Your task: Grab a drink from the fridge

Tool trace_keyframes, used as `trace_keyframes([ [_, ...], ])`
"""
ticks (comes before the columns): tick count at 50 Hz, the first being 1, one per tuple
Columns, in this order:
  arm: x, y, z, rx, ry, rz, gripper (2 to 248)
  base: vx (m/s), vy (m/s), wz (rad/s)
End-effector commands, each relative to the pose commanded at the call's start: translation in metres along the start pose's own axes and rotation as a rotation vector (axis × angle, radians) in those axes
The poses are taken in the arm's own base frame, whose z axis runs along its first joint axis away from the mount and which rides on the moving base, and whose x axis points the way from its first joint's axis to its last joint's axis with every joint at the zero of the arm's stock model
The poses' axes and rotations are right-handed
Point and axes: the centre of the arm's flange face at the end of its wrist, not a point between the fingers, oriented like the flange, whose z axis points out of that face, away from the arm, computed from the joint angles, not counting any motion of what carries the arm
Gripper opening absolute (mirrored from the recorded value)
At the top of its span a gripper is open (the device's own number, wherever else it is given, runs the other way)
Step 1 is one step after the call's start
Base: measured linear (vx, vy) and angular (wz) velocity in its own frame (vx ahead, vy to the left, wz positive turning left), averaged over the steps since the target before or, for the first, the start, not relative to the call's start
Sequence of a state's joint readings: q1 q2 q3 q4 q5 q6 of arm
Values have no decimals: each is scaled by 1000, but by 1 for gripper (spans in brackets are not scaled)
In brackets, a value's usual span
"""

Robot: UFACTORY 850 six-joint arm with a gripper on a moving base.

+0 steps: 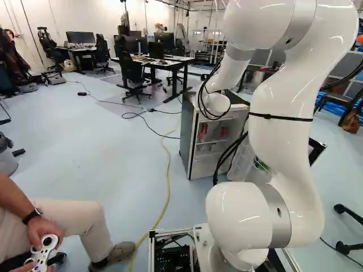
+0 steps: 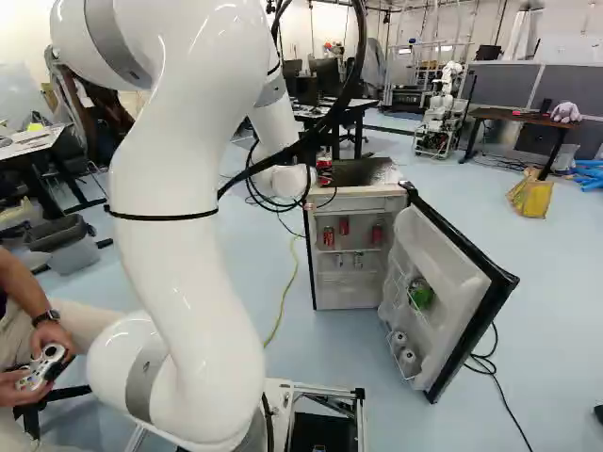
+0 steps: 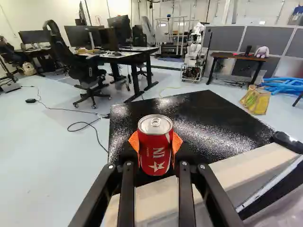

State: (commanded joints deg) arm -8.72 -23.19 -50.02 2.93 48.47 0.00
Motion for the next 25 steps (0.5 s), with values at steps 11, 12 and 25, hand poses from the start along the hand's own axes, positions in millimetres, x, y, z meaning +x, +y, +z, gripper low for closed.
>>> trace_keyframes([
  [11, -2, 0, 1, 0, -3, 0, 87, 0, 0, 0],
  [12, -2, 0, 1, 0, -3, 0, 87, 0, 0, 0],
  [25, -8, 0, 3, 0, -15, -1, 87, 0, 0, 0],
])
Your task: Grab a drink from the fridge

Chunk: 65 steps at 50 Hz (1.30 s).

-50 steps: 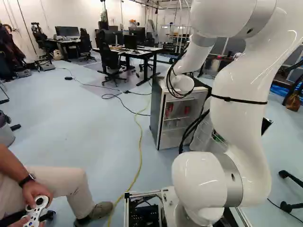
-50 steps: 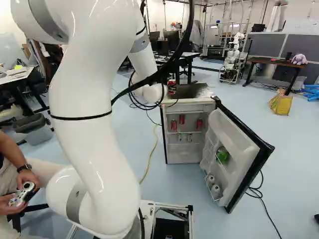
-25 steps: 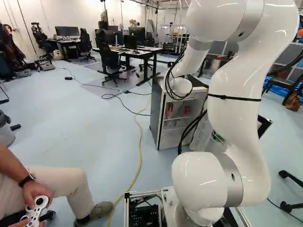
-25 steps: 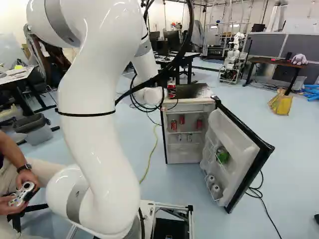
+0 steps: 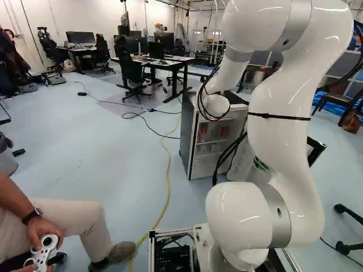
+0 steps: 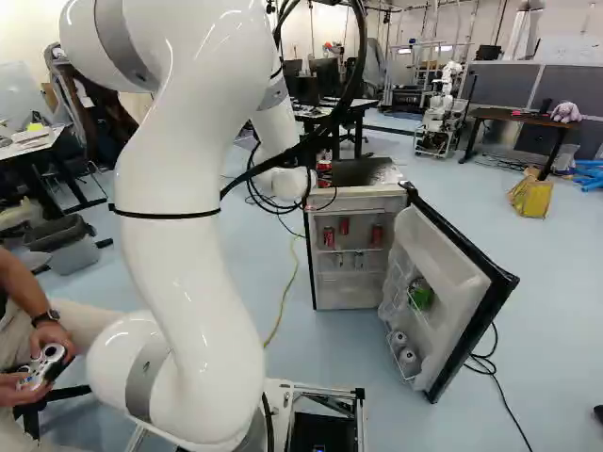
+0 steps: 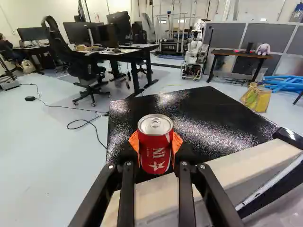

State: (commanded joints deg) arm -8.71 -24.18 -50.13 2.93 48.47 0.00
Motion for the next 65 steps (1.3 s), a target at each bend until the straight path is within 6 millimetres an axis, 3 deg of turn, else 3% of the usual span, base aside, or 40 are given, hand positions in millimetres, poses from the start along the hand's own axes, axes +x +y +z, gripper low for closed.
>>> trace_keyframes([
  [14, 0, 0, 0, 0, -1, 0, 92, 0, 0, 0],
  [15, 0, 0, 0, 0, -1, 0, 122, 0, 0, 0],
  [20, 0, 0, 0, 0, -1, 0, 122, 0, 0, 0],
  [21, 0, 0, 0, 0, -1, 0, 155, 0, 0, 0],
  [25, 0, 0, 0, 0, -1, 0, 155, 0, 0, 0],
  [26, 0, 0, 0, 0, -1, 0, 190, 0, 0, 0],
  [30, 0, 0, 0, 0, -1, 0, 190, 0, 0, 0],
  [31, 0, 0, 0, 0, -1, 0, 226, 0, 0, 0],
  [35, -1, 0, -2, 0, -2, 0, 226, 0, 0, 0],
  [36, -1, 0, -2, -1, -2, 0, 247, 0, 0, 0],
  [65, -10, 3, -55, -2, -30, -1, 247, 0, 0, 0],
])
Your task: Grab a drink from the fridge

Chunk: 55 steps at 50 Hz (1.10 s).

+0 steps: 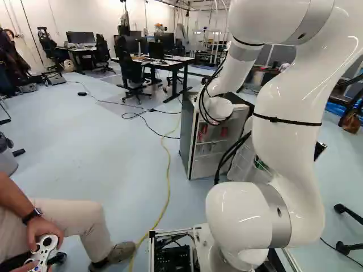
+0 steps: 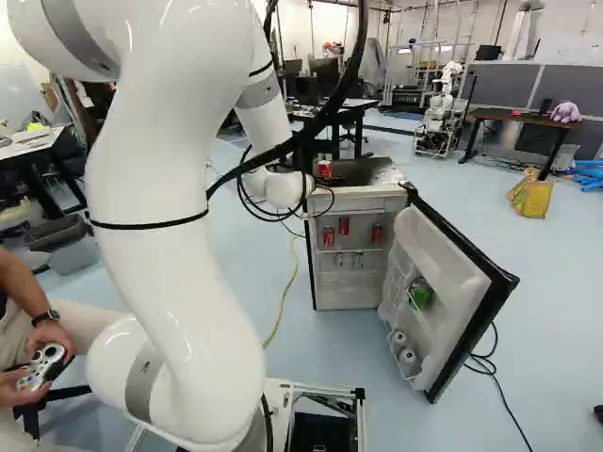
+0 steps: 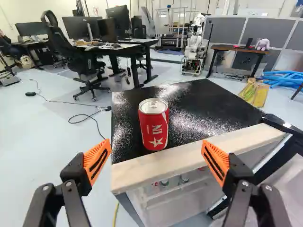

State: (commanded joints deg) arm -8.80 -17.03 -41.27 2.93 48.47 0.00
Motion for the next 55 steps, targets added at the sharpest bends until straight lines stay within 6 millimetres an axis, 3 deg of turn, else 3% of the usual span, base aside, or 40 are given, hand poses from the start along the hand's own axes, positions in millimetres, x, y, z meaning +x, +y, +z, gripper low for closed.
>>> trace_keyframes([
  [22, -2, 8, -46, -13, -11, 4, 247, 0, 0, 0],
  [55, 3, 52, -94, -105, -140, 45, 247, 0, 0, 0],
])
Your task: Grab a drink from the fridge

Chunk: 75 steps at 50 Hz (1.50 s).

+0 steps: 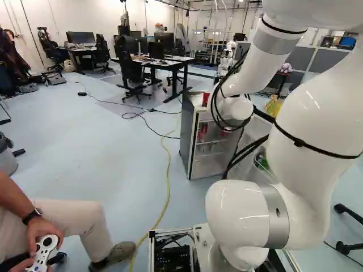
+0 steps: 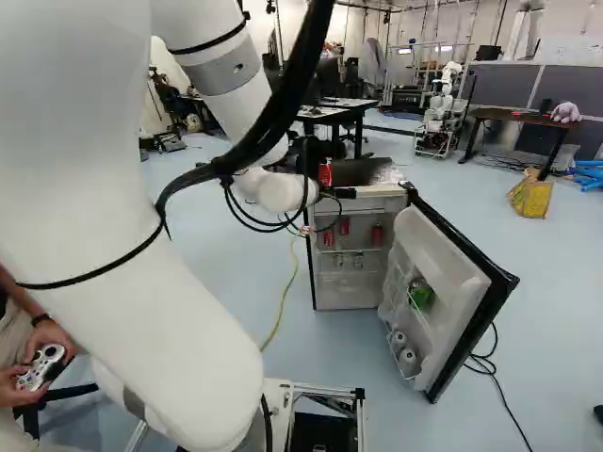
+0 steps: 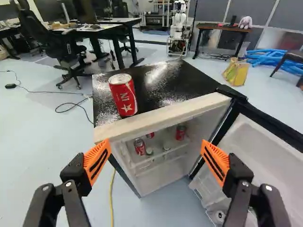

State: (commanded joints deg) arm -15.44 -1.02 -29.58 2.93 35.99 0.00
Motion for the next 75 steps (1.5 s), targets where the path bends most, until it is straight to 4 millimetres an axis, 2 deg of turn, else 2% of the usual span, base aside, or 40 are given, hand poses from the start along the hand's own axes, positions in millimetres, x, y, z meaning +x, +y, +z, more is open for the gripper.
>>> trace_keyframes([
  [48, 20, 65, -13, -127, -266, 89, 247, 0, 0, 0],
  [75, 44, 98, -12, -174, -375, 119, 247, 0, 0, 0],
])
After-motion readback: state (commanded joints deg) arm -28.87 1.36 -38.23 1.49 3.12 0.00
